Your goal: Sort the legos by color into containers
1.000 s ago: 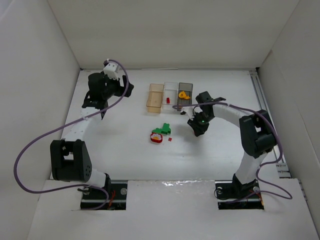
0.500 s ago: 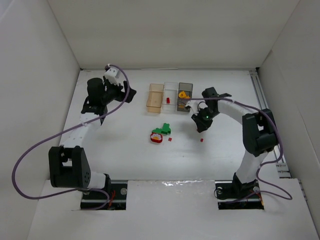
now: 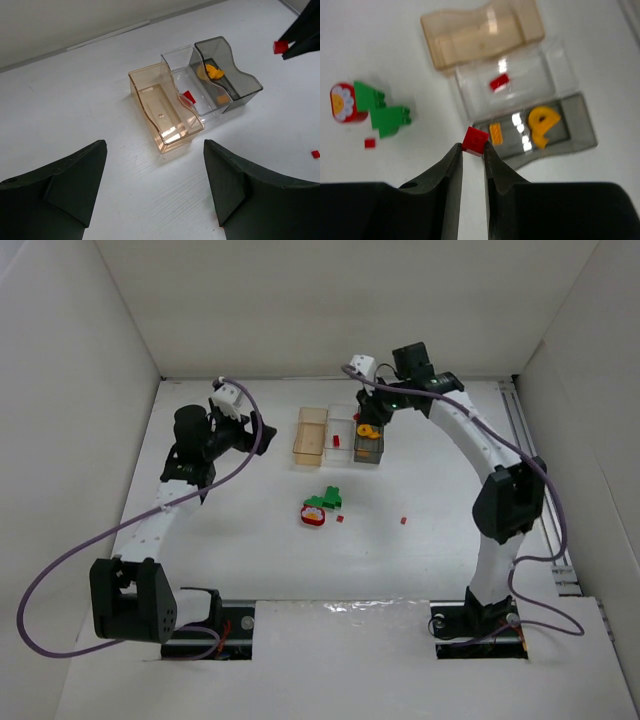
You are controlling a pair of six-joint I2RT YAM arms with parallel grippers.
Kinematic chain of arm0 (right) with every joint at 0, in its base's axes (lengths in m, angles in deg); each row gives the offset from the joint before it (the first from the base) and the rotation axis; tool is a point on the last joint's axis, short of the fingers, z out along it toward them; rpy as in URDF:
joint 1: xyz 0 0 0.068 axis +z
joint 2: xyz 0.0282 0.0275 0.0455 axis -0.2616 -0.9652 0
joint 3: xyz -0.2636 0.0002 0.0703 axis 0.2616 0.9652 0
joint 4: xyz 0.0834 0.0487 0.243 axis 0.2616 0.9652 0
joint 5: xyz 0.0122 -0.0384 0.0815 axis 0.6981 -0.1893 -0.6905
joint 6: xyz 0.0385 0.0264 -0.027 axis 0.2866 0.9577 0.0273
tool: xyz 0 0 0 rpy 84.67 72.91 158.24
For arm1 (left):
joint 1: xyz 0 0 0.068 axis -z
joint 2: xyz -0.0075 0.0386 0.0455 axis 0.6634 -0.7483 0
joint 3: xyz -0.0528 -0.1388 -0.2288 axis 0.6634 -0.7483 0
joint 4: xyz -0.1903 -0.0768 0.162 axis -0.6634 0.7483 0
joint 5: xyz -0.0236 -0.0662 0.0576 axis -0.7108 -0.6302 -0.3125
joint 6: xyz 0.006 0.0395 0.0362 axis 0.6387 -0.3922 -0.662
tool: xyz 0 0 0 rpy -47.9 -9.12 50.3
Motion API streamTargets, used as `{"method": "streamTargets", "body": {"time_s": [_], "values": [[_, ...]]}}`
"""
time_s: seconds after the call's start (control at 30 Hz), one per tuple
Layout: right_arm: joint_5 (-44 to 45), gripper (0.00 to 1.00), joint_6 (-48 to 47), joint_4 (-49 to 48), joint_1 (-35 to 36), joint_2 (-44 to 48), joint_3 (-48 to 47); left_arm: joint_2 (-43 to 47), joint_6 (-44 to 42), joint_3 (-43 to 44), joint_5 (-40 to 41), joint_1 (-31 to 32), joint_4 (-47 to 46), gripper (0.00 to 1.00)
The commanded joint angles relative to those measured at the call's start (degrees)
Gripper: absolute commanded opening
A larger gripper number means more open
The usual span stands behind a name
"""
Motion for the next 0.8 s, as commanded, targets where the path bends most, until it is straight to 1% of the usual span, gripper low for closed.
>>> {"method": "streamTargets", "body": {"time_s": [0.0, 0.03, 0.13, 0.17, 0.27, 0.33, 0.37, 0.4, 0.43, 0.5, 0.53, 0.6, 0.63, 0.67, 0.7, 0.77], "values": [[3.55, 0.00, 4.08, -3.87, 3.75, -7.61, -8.15, -0.14, -0.13, 1.29, 3.79, 0.44, 0.83, 0.76], [4.27, 0.00, 4.61, -2.91, 4.54, -11.64, -12.96, -0.15, -0.13, 1.29, 3.80, 0.44, 0.83, 0.76], [6.29, 0.00, 5.58, -1.68, 4.55, -16.23, -19.22, 0.38, 0.39, 1.29, 4.50, 0.44, 0.83, 0.76], [6.82, 0.00, 5.58, -1.67, 4.55, -18.42, -20.29, 0.38, 0.39, 1.29, 4.50, 0.44, 0.83, 0.76], [8.13, 0.00, 6.19, -1.15, 5.08, -20.99, -23.45, 0.38, 0.39, 1.82, 4.50, 0.44, 1.36, 0.76], [9.01, 0.00, 6.19, -1.14, 5.60, -22.14, -24.08, 0.38, 0.39, 1.82, 5.02, 0.44, 1.97, 0.76], [9.02, 0.02, 6.19, -1.14, 5.60, -22.74, -24.08, 0.38, -0.22, 1.82, 5.03, 0.44, 1.98, 0.76], [9.02, 0.05, 6.19, -1.14, 5.60, -22.75, -24.08, 0.38, -0.22, 2.34, 5.03, 0.44, 1.98, 0.76], [9.02, 0.15, 6.19, -1.14, 5.60, -23.36, -24.08, -0.31, -0.22, 2.35, 5.03, 0.44, 2.50, 0.76], [9.02, 0.27, 5.67, -1.14, 6.22, -23.37, -24.08, -0.93, -0.74, 2.87, 5.03, 0.44, 2.50, 0.76], [9.02, 0.38, 5.67, -1.14, 6.22, -23.37, -24.08, -0.94, -0.75, 2.88, 5.03, 0.44, 2.50, 0.76], [7.79, 0.49, 5.67, -2.37, 6.22, -23.37, -23.39, -1.99, -0.75, 2.88, 3.80, 0.44, 2.50, 0.76], [7.27, 0.52, 5.67, -2.89, 6.22, -22.50, -22.51, -1.99, -0.75, 3.48, 3.28, 0.44, 2.50, 0.76], [6.57, 0.61, 5.67, -3.51, 6.22, -21.79, -21.98, -2.69, -1.27, 3.49, 2.31, 0.44, 2.50, 0.76], [5.08, 0.64, 5.67, -4.38, 6.22, -21.09, -21.97, -3.30, -1.28, 3.49, 1.70, 0.44, 2.50, 0.76], [4.01, 0.65, 6.98, -5.09, 6.22, -18.54, -21.18, -3.83, -3.03, 3.49, -0.49, 0.44, 2.50, 0.76]]}}
